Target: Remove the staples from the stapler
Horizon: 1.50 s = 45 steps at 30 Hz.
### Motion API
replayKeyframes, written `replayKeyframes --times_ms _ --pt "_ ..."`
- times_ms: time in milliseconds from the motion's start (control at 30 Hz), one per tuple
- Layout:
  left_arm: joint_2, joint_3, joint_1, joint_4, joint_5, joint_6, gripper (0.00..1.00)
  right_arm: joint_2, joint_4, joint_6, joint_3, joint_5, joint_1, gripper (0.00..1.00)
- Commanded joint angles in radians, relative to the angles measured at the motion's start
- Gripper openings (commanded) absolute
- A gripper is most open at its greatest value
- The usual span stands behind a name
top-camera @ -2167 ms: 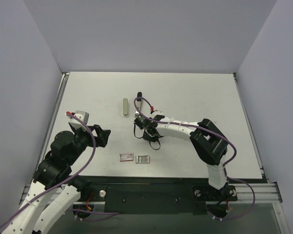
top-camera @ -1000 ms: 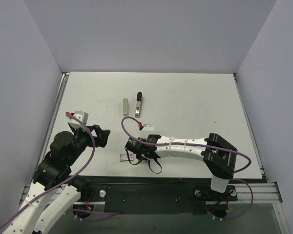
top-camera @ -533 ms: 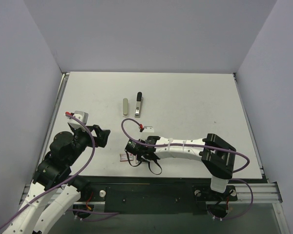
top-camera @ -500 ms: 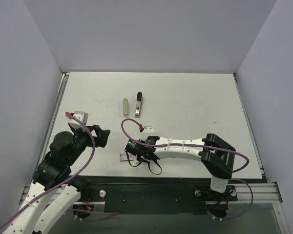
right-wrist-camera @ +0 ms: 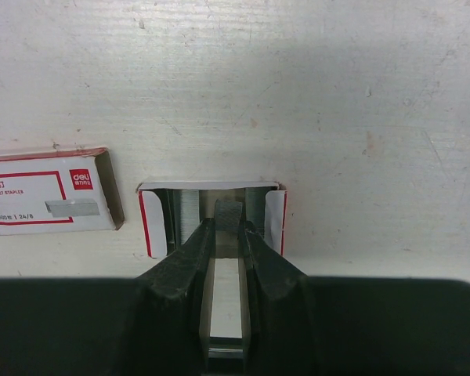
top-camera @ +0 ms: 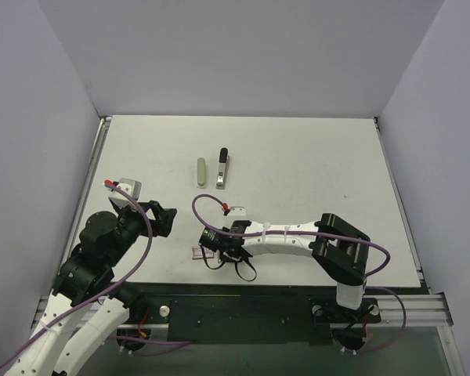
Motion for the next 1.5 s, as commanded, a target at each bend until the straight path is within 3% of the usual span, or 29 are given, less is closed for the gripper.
replayKeyframes --times_ms 0,633,900,1467 --pt "-0.01 0.002 0.007 0.048 0.011 -0.002 0.89 0.006 -0.043 0.011 0.011 0.003 0.004 0.06" --pt "-0.008 0.002 0.007 0.046 0.011 0.0 0.89 -0.006 -0.042 -0.001 0.019 0.006 0.007 0.1" --pt "-0.005 0.001 0.007 0.046 0.011 -0.002 0.89 -0.014 -0.043 -0.006 0.017 0.009 0.007 0.17" --pt "0.016 0.001 0.015 0.048 0.011 0.0 0.89 -0.149 -0.043 -0.021 -0.013 0.063 0.018 0.21"
